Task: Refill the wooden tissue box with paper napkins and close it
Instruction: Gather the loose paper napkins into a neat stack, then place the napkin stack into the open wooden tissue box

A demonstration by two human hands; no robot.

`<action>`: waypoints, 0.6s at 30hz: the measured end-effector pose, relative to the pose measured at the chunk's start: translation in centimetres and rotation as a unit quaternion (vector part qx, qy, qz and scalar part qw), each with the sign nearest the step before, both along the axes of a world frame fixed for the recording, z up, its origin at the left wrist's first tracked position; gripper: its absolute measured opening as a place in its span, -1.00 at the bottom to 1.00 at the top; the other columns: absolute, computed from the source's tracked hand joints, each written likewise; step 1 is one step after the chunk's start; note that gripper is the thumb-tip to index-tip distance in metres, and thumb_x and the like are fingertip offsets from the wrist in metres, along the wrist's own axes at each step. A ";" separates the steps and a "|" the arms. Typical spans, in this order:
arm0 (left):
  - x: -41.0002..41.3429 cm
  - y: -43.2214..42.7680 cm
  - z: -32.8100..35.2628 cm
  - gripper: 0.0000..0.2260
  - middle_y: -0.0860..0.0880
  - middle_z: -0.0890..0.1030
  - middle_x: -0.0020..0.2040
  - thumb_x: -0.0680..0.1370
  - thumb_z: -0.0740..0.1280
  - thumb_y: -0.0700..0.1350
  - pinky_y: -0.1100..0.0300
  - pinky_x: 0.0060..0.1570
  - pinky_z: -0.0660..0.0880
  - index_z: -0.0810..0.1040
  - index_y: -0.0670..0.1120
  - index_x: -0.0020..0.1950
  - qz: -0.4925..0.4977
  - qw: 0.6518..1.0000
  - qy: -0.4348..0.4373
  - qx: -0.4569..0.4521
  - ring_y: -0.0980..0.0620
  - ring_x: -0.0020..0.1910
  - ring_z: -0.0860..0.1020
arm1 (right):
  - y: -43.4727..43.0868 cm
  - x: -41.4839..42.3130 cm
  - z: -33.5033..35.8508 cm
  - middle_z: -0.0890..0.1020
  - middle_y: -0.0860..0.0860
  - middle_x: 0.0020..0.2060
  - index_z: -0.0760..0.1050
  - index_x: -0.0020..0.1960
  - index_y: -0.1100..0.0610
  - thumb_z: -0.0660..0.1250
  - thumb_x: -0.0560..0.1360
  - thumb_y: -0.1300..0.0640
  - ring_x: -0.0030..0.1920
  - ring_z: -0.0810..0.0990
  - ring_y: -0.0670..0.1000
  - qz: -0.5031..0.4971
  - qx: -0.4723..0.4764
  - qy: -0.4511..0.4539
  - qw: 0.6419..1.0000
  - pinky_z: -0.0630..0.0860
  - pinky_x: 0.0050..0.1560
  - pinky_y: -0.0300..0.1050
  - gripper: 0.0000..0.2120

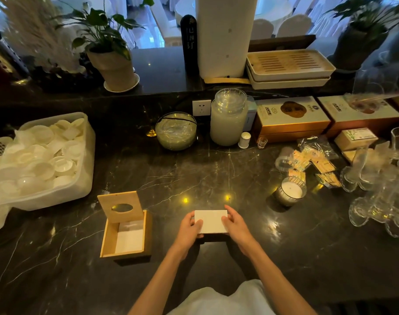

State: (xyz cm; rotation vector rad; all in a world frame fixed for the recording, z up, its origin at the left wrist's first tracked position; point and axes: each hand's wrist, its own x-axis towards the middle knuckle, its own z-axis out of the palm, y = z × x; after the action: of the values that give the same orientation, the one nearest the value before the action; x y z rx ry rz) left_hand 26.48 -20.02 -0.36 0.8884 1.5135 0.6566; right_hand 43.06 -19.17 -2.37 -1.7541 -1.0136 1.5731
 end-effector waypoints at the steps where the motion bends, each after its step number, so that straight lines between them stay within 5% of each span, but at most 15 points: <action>1: 0.2 0.0 0.1 -0.66 -0.05 0.53 0.21 0.65 0.19 -0.25 0.32 -0.20 0.59 0.33 -0.12 0.44 0.001 1.000 0.005 0.002 0.05 0.13 0.53 | 0.0 -0.1 0.1 0.45 0.08 0.34 0.21 0.53 0.05 0.19 0.64 0.20 0.22 0.51 0.04 0.000 0.007 -0.001 1.000 0.55 0.03 -0.18 -0.52; 13: -1.7 -0.2 2.8 -0.59 0.09 0.48 0.22 0.68 0.13 -0.18 0.34 -0.08 0.48 0.24 0.00 0.53 -0.168 0.983 0.057 0.037 0.19 0.12 0.48 | -0.1 2.4 3.8 0.65 0.05 0.13 0.40 0.37 -0.07 0.40 0.53 0.08 0.14 0.63 0.02 0.124 -0.032 0.094 0.987 0.61 0.15 0.02 -0.56; 18: -4.1 -1.1 4.6 -0.55 0.03 0.44 0.36 0.68 0.12 -0.21 0.42 0.03 0.43 0.18 0.02 0.57 -0.194 0.978 0.063 0.046 0.24 0.20 0.45 | -0.3 0.3 5.7 0.67 0.02 0.11 0.48 0.34 -0.04 0.41 0.52 0.14 0.09 0.66 -0.04 0.248 -0.044 0.077 0.965 0.62 0.06 -0.13 -0.60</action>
State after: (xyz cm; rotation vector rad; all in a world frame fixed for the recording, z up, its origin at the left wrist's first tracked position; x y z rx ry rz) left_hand 22.35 -21.07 4.26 1.2757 1.3728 0.3909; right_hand 43.39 -19.49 3.31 -1.4710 -1.3953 2.0495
